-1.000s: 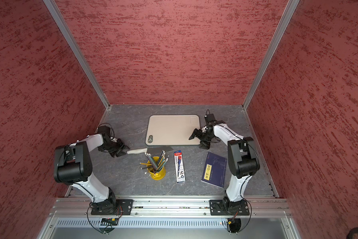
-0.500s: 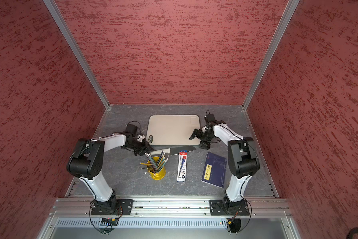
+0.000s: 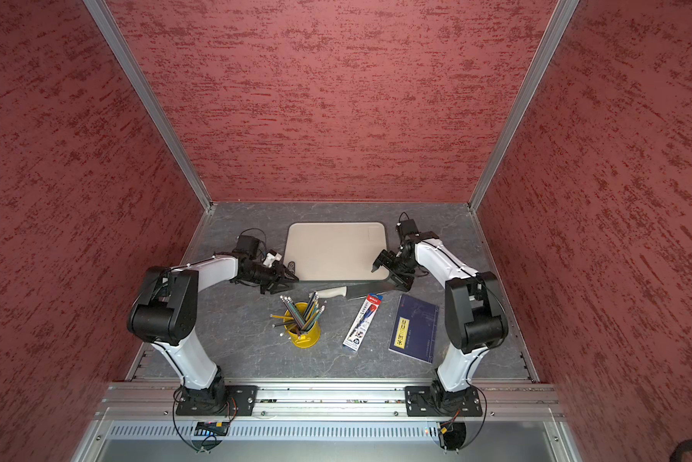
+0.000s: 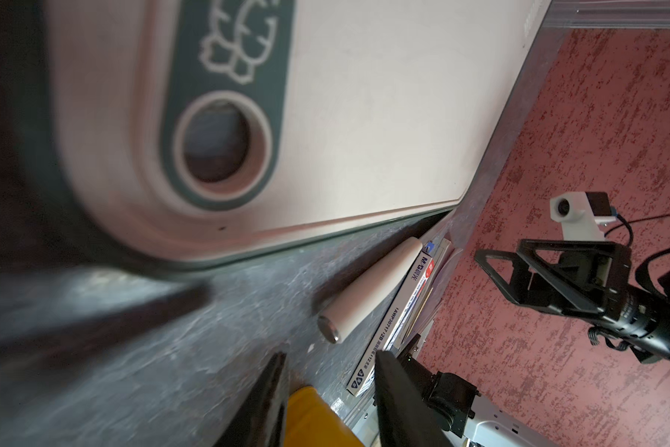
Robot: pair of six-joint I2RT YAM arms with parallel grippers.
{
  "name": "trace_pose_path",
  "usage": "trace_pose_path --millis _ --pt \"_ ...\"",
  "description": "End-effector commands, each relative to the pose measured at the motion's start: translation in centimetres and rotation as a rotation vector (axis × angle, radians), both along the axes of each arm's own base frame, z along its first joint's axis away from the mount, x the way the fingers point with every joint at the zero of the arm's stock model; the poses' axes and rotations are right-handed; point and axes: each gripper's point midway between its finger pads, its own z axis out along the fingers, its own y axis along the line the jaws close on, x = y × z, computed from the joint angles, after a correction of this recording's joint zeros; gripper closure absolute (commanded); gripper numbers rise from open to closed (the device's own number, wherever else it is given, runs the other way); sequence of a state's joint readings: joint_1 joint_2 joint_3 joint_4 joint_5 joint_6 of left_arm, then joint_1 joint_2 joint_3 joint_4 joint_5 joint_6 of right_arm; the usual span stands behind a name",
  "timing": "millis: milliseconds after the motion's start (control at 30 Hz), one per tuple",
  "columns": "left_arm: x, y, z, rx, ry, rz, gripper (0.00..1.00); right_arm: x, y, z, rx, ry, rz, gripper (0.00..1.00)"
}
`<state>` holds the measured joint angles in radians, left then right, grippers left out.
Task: Align the knife with the edge of the cutting board
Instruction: Move the knife to the center of the board.
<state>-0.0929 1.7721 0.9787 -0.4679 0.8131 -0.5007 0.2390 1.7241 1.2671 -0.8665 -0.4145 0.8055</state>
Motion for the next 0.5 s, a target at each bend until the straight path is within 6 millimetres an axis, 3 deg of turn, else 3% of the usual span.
trace_pose_path --millis 0,167,367,467 --pt "0.1 2.0 0.8 0.008 -0.014 0.064 0.6 -1.1 2.9 2.1 0.023 0.019 -0.081 0.06" --pt "-0.8 4.7 0.2 0.096 0.02 0.11 0.6 -1.5 7.6 1.5 0.09 0.101 -0.198 0.07" --pt "-2.4 6.4 -0.7 0.13 0.054 0.129 0.6 -0.2 12.2 0.3 0.071 0.145 -0.212 0.08" --pt "-2.9 7.0 -1.0 0.133 0.063 0.132 0.6 -0.2 13.8 -1.4 0.04 0.199 -0.209 0.08"
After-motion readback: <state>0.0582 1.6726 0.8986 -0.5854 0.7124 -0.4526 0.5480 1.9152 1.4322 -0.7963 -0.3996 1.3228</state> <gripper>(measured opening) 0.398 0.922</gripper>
